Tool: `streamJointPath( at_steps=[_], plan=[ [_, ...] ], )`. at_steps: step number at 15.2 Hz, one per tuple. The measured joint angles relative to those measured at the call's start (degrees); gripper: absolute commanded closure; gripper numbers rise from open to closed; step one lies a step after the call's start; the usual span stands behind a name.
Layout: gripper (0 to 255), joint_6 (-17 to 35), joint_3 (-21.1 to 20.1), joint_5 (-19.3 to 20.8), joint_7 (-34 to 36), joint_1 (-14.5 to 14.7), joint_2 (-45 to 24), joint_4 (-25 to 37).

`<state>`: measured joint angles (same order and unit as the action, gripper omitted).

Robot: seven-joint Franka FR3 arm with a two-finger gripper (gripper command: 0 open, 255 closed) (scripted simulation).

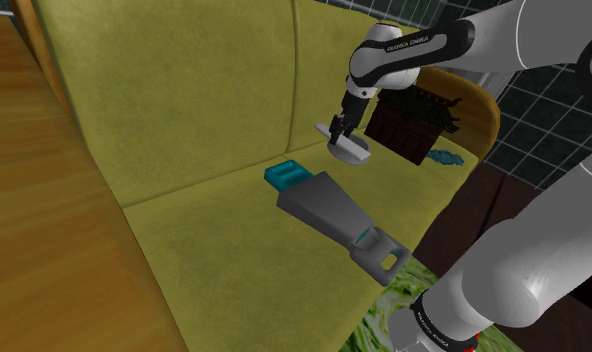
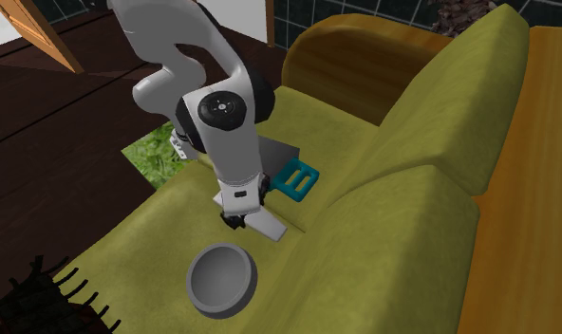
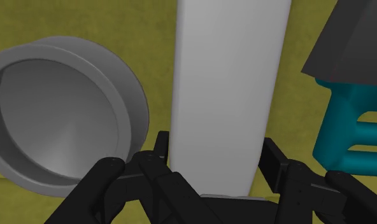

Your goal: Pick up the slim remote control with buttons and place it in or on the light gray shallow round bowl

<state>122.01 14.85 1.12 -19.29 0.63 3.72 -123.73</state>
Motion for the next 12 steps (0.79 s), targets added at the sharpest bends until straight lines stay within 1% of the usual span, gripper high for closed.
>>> streamJointPath(
  at_steps=[5,9,12],
  plan=[
    [255,-3.08,0.21,0.13,-0.38,-0.2,0.6,2.5],
    [255,-4.13,2.63,-1.14,-5.38,-2.25,-3.12,7.11],
    [255,-5.66,4.25,-3.09,-9.55,-4.04,-8.23,13.45]
  ],
)
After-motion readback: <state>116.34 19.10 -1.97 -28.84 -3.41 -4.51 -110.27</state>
